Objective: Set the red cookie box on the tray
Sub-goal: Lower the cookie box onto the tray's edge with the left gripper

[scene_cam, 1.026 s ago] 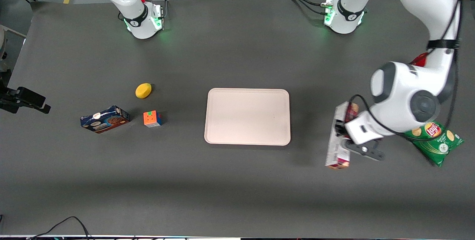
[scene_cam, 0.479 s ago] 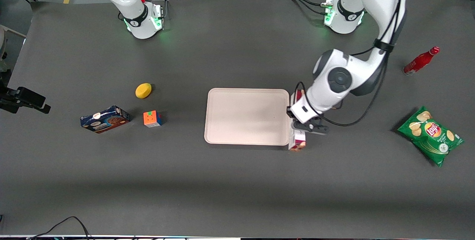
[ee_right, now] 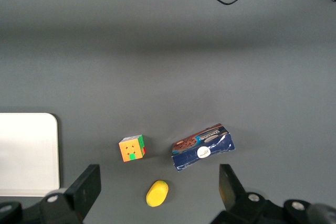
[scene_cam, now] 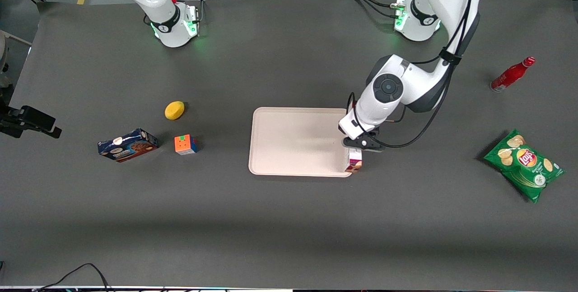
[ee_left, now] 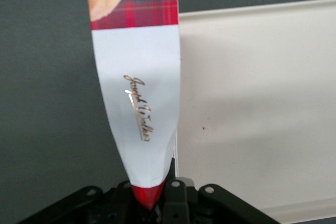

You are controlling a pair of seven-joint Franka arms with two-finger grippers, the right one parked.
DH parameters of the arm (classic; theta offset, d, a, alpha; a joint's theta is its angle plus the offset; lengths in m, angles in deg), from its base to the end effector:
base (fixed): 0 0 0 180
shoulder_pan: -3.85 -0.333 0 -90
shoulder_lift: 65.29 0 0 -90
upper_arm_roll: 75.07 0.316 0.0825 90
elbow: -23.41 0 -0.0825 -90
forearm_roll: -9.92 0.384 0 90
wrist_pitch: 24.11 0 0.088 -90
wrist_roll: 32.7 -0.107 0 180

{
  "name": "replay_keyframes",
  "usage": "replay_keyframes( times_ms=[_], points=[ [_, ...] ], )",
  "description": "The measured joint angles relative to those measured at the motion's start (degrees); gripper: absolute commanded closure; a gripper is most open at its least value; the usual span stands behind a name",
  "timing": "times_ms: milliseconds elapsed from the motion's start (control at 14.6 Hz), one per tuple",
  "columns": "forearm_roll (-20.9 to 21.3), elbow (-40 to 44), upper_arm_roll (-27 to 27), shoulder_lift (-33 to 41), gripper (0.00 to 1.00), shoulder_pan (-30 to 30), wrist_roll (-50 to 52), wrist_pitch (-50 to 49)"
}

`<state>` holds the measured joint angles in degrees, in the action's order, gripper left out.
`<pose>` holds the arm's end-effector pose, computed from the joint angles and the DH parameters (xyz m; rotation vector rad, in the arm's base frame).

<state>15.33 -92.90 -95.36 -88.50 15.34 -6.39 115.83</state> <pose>0.5159 -0.3124 0.2604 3.0516 -0.2110 -0.0076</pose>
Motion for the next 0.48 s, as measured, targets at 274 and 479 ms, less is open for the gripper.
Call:
replay_keyframes(
  times_ms=[274, 479],
  points=[
    [0.9, -0.2, -0.4, -2.0, 1.00, 1.9, 2.8, 0.4],
    [1.9, -0.1, -0.6, -3.2, 1.00, 2.5, 5.2, 0.6]
  ],
)
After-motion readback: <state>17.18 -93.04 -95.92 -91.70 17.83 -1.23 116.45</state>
